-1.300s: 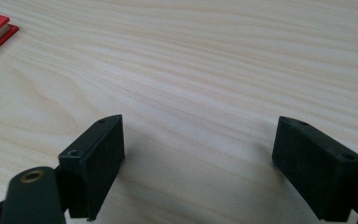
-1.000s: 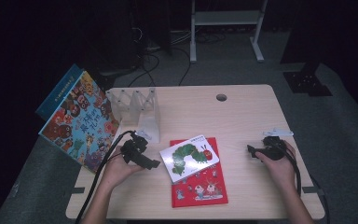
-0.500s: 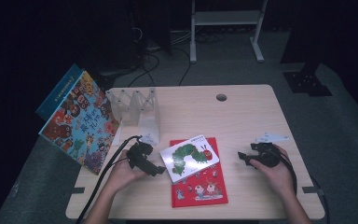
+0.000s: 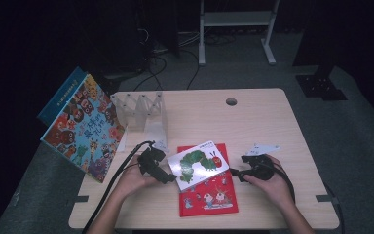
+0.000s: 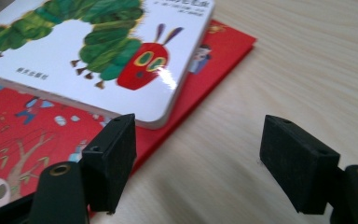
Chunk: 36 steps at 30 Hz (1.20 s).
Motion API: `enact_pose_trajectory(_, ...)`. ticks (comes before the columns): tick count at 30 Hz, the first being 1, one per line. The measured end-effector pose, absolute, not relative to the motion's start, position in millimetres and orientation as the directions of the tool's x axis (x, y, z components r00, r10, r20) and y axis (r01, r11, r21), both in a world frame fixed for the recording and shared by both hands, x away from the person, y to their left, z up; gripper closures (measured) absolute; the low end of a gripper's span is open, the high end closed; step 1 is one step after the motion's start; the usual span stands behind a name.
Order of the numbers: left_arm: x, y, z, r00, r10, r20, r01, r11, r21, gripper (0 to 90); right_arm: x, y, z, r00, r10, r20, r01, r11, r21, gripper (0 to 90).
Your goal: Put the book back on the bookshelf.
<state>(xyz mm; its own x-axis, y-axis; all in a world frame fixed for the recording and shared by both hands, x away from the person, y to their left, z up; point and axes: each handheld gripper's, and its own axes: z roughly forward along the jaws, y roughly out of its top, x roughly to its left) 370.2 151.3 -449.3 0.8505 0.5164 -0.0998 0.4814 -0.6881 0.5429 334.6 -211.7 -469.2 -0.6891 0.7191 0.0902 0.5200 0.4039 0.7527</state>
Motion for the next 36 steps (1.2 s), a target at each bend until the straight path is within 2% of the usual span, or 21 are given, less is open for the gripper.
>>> enact_pose_trajectory(11,378,137,-449,0.864,0.485,-0.134,0.476,-0.702,0.530,0.0,337,-195,-473,-0.710,0.700,0.070,0.509,0.443,0.739,26.1)
enact_pose_trajectory(20,367,140,-448,0.859,0.495,-0.126,0.484,-0.708,0.514,0.0,346,-190,-470,-0.707,0.705,0.057,0.501,0.442,0.744,25.4)
enact_pose_trajectory(36,344,146,-448,0.849,0.502,-0.164,0.509,-0.695,0.508,0.0,377,-182,-469,-0.697,0.715,0.063,0.514,0.436,0.739,24.9)
